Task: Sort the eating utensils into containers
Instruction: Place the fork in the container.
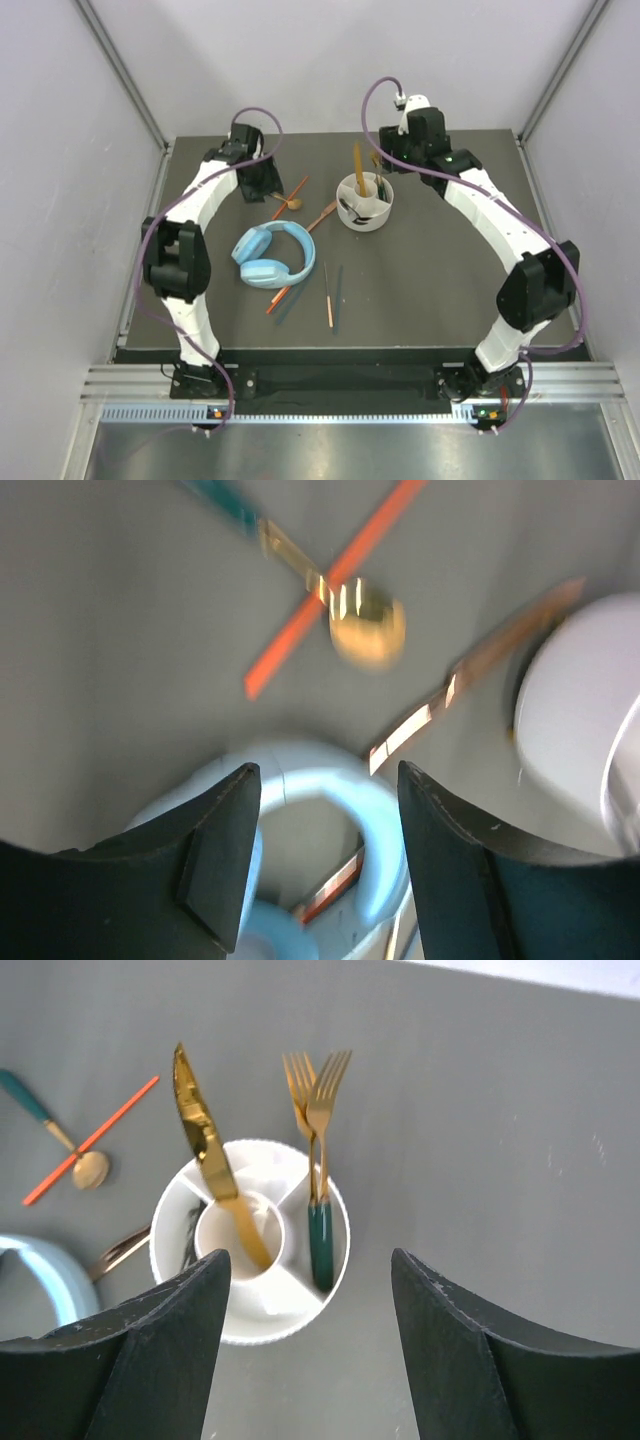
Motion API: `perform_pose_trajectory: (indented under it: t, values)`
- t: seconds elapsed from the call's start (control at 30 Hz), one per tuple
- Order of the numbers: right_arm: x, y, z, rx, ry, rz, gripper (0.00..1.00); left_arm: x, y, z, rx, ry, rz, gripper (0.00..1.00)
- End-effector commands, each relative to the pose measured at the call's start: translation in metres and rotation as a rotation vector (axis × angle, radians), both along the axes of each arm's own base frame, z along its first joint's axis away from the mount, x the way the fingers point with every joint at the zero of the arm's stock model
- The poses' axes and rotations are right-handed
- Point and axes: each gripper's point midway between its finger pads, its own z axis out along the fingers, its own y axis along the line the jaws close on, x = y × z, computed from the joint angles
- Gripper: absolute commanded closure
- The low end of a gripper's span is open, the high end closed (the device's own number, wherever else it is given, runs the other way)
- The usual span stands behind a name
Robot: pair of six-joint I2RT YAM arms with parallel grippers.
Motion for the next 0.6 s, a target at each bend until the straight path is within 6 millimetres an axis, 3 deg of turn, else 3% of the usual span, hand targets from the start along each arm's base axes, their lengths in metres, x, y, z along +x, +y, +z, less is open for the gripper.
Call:
perform_pose_trajectory:
  t: [0.0, 0.03, 0.1, 0.23, 0.37, 0.57]
  values:
    - [-0.031, -0.007, 0.009, 0.074, 0.039, -0.032, 0.35, 0.040, 0.017, -0.006, 0.060, 0.021, 0.041, 0.39]
    - [-0.037, -0.009, 0.011, 0.080, 0.035, -0.032, 0.35, 0.046, 0.017, -0.019, 0.071, 0.040, 0.039, 0.39]
    - [-0.048, -0.013, -0.008, 0.066, 0.077, -0.028, 0.35, 0.057, 0.014, -0.020, 0.061, 0.020, 0.032, 0.39]
    - [-0.072, -0.022, -0.013, 0.048, 0.122, -0.027, 0.35, 0.072, 0.015, -0.038, 0.072, 0.039, 0.036, 0.39]
    - [-0.082, -0.028, -0.018, 0.035, 0.131, -0.030, 0.34, 0.089, 0.019, -0.040, 0.069, 0.015, 0.044, 0.38]
    - [-0.087, -0.028, -0.029, 0.037, 0.180, -0.040, 0.34, 0.093, 0.026, -0.047, 0.068, 0.022, 0.066, 0.38]
